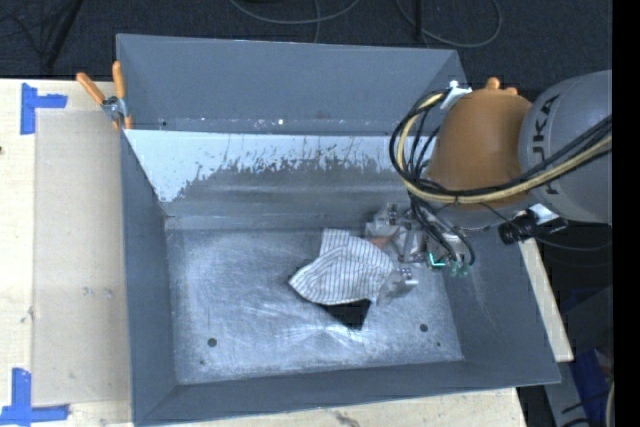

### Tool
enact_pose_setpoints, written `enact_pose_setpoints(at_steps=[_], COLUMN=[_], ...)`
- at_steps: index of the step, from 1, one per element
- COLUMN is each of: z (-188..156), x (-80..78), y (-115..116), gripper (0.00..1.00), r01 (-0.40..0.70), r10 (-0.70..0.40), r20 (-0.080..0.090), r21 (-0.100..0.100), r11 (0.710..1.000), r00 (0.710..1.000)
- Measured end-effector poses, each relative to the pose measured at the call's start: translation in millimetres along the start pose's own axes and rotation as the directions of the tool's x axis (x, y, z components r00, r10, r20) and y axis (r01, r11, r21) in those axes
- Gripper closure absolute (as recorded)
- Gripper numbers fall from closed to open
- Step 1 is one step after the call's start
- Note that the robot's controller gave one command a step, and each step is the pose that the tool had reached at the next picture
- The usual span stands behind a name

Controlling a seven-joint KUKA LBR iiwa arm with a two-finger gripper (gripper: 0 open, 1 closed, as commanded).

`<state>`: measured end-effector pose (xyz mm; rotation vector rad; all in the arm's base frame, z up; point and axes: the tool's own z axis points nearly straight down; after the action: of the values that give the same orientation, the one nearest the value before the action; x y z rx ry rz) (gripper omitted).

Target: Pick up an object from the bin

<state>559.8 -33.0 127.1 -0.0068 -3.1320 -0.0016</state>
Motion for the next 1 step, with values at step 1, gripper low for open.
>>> enact_pose_setpoints(at_steps=[1], z=[-4.2], x=[-1.9], y=[0.0], gripper=[0.00], r01=[0.001], r10=[-0.001], r20=[0.008], r21=[0.000], r11=[1.000], r00=[1.000])
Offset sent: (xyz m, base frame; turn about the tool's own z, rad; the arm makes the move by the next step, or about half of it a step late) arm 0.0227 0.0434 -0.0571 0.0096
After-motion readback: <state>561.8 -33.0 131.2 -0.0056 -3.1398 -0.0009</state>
